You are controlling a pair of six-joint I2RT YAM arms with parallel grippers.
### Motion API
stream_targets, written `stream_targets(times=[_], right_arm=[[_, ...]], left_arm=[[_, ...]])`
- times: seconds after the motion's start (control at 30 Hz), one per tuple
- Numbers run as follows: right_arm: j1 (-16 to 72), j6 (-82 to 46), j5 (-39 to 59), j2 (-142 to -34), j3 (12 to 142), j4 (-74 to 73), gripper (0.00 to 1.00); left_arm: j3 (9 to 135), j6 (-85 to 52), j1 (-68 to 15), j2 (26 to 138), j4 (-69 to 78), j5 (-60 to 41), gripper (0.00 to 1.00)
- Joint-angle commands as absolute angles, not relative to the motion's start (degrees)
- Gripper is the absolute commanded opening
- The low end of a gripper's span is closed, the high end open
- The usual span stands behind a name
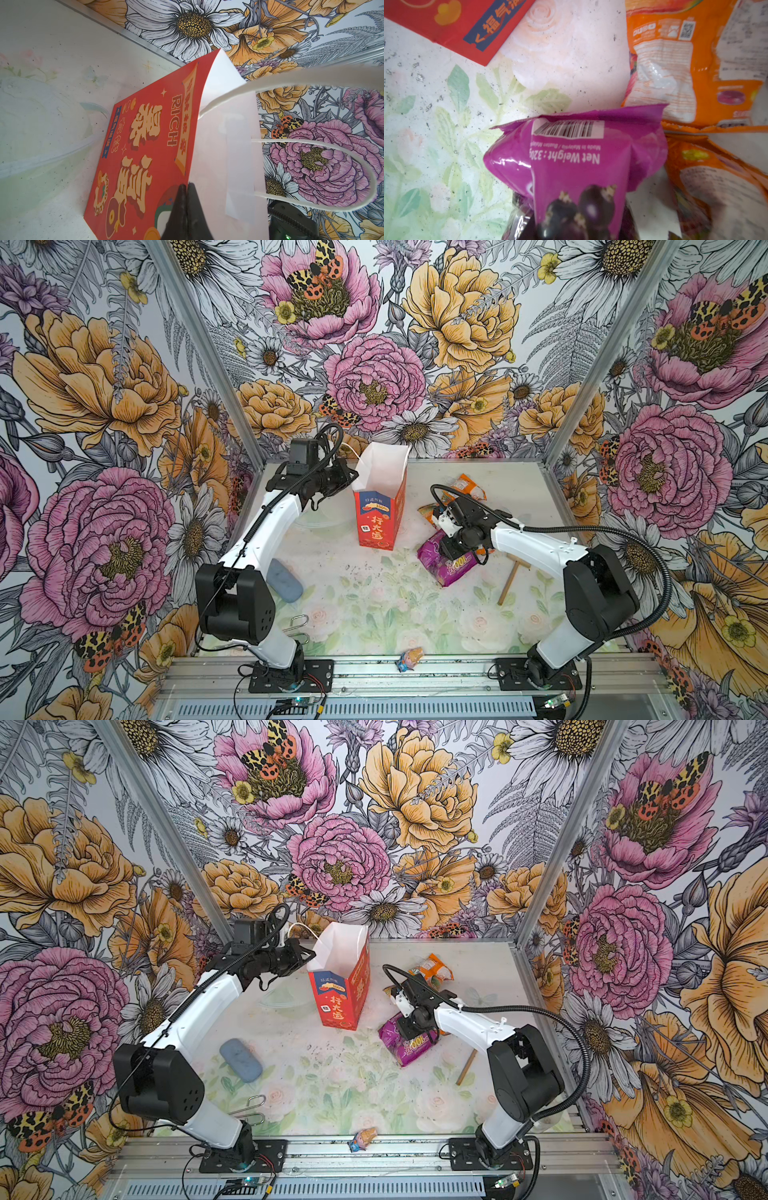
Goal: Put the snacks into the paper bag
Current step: 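Move the right gripper to the purple grape snack bag and grasp it, then lift the purple bag with the right gripper and carry it above the red bag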
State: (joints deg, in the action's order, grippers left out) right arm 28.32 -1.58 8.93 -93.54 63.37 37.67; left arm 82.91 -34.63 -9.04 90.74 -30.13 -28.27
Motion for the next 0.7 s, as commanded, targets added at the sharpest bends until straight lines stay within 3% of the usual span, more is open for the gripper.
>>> stream_targets(times=[0.0, 0.03, 0.67], right_arm=[[28.4, -1.2, 10.0, -93.7, 65.1, 38.9, 0.05], [28.4, -1.4, 10.2, -93.7, 65.4, 38.9, 0.00], [24.1, -5.0, 12.2, -89.2, 73.2, 38.8, 0.00]], left_arm=[[82.0, -35.4, -9.6, 89.1, -29.3, -27.3, 0.00], [82.0, -35.4, -9.5, 89.2, -29.3, -27.3, 0.00], [81.5, -35.8, -9.6, 88.9, -28.5, -27.4, 0.00]])
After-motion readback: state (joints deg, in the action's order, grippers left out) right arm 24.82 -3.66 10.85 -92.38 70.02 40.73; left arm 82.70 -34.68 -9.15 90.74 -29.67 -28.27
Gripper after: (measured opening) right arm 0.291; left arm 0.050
